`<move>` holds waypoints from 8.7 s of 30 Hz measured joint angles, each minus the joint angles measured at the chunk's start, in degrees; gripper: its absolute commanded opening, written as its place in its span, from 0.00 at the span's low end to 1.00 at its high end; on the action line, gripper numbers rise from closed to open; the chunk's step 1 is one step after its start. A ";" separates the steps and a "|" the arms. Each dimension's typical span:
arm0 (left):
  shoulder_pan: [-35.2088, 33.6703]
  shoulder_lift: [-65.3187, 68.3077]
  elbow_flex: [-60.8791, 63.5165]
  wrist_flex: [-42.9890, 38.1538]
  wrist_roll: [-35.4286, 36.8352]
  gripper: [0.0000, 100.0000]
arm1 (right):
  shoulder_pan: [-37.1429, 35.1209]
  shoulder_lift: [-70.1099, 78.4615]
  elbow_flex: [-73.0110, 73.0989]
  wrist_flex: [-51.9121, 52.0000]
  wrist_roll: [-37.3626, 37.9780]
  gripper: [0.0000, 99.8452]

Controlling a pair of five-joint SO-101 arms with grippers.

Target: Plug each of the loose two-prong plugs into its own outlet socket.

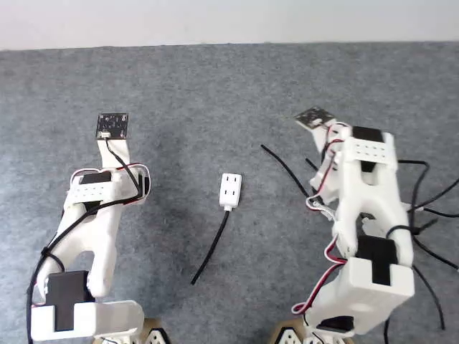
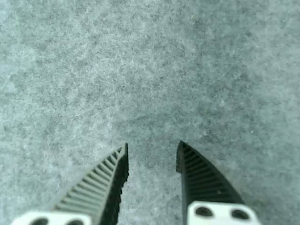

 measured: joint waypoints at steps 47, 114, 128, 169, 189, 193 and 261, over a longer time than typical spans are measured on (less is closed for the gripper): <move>0.00 0.00 0.00 0.00 0.00 0.16 | -6.24 -0.62 -0.09 1.41 4.57 0.01; 0.00 0.00 0.00 0.00 0.00 0.16 | -5.10 -3.60 18.64 -18.55 15.47 0.07; 0.00 0.00 0.00 0.00 0.00 0.16 | -4.48 2.81 10.37 -14.07 15.47 0.01; 0.53 25.32 -30.33 16.35 3.60 0.12 | -46.15 -46.68 12.75 0.00 -36.92 0.01; 16.26 22.86 -35.60 17.93 -0.09 0.12 | -48.88 -46.68 29.27 -15.82 -33.49 0.01; 16.79 17.76 -28.40 14.42 -1.05 0.12 | -48.53 -46.68 29.27 -16.53 -33.41 0.01; 0.44 -20.04 33.67 -54.86 6.95 0.12 | -30.07 -29.01 51.60 -80.00 -45.80 0.01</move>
